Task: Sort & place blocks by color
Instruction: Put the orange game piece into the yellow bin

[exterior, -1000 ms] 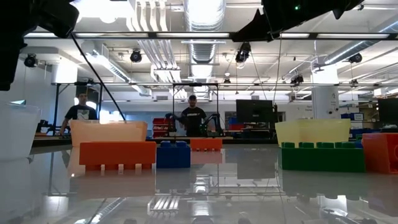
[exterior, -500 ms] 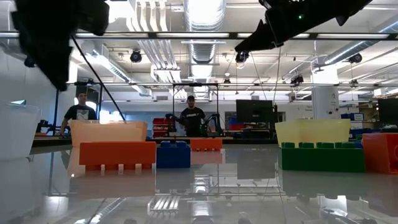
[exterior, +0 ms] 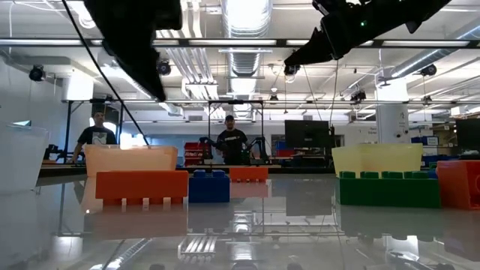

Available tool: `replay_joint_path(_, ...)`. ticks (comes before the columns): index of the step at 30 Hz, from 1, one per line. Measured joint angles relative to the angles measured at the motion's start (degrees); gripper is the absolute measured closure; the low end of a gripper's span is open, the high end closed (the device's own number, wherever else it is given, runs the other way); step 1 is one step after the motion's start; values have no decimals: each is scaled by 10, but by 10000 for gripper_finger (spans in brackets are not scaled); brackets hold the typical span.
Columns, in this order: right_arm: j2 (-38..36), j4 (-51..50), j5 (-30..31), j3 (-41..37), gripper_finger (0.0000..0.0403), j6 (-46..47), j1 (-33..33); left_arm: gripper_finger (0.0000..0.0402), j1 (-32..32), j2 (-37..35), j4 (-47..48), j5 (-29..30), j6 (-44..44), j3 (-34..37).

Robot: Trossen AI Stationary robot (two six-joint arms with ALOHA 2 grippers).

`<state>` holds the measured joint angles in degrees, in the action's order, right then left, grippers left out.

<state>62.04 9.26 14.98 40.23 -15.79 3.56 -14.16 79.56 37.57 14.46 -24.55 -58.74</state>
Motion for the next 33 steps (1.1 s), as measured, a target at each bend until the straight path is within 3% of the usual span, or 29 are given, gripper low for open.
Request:
replay_joint_path(6,0,22,0,0,347,1,12,210,66,-11,-53,-7,186,3)
replay_joint_path(12,0,35,-2,10,347,13,21,232,105,-37,-96,-49,290,24)
replay_joint_path(16,0,39,-14,17,347,34,21,271,106,-73,-166,-80,314,62)
replay_joint_path(24,0,58,-47,18,347,48,21,344,108,-157,-262,-82,314,141)
replay_joint_path(33,61,138,-64,18,347,42,20,370,116,-214,-336,-76,344,190)
